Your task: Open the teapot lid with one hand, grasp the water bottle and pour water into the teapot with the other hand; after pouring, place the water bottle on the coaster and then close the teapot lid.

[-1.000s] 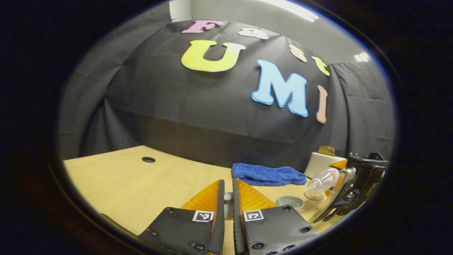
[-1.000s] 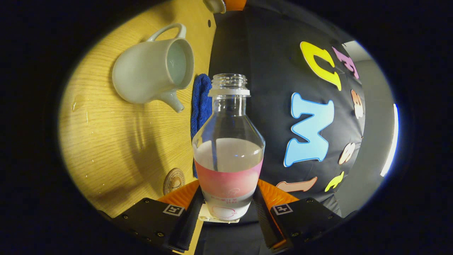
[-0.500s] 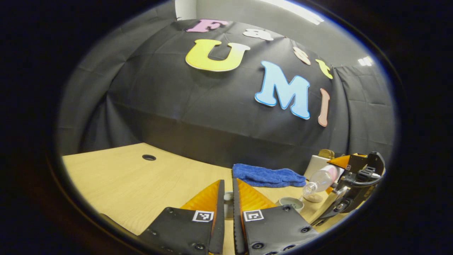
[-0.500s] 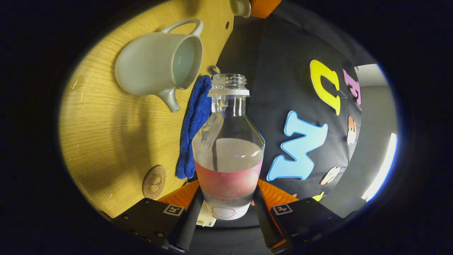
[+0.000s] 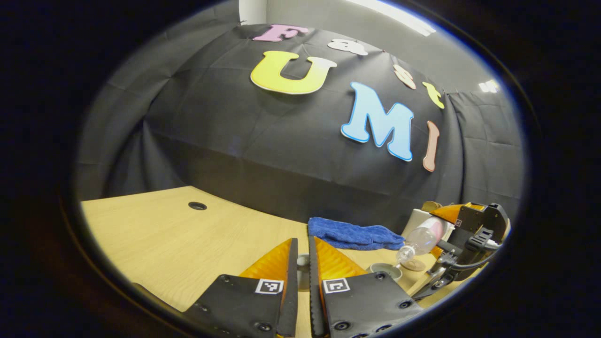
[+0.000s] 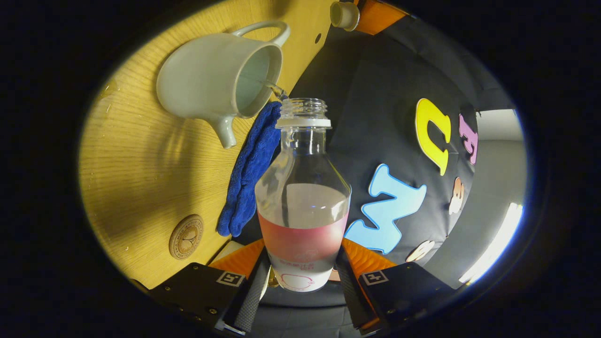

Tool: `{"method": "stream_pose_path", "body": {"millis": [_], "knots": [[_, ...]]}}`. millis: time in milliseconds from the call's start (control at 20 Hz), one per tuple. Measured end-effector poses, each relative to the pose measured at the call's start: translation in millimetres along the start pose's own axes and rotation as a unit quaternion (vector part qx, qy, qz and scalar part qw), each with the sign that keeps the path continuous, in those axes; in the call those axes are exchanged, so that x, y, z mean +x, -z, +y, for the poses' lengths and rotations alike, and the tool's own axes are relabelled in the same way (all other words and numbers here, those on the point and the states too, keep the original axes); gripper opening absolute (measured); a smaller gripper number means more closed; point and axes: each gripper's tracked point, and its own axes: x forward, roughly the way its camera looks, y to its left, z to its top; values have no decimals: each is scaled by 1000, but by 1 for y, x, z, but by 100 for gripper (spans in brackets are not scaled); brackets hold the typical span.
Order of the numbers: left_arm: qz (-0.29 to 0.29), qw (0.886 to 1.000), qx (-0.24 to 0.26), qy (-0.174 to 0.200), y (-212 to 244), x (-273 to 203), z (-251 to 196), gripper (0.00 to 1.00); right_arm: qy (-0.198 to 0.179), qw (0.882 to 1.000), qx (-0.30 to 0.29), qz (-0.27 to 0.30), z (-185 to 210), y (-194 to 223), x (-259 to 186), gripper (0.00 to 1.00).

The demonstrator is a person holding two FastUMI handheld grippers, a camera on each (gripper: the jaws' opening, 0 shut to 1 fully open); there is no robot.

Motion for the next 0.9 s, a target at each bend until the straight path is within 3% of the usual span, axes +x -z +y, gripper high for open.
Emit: {"method": "stream_pose_path", "body": {"millis": [350, 900], "knots": [[0, 1000, -3, -1, 0, 0, 2, 20, 34, 998, -59, -18, -13, -6, 2, 75], [-1, 1000, -7, 0, 0, 1, 3, 20, 80, 991, -98, -48, -42, -23, -1, 75]]}}
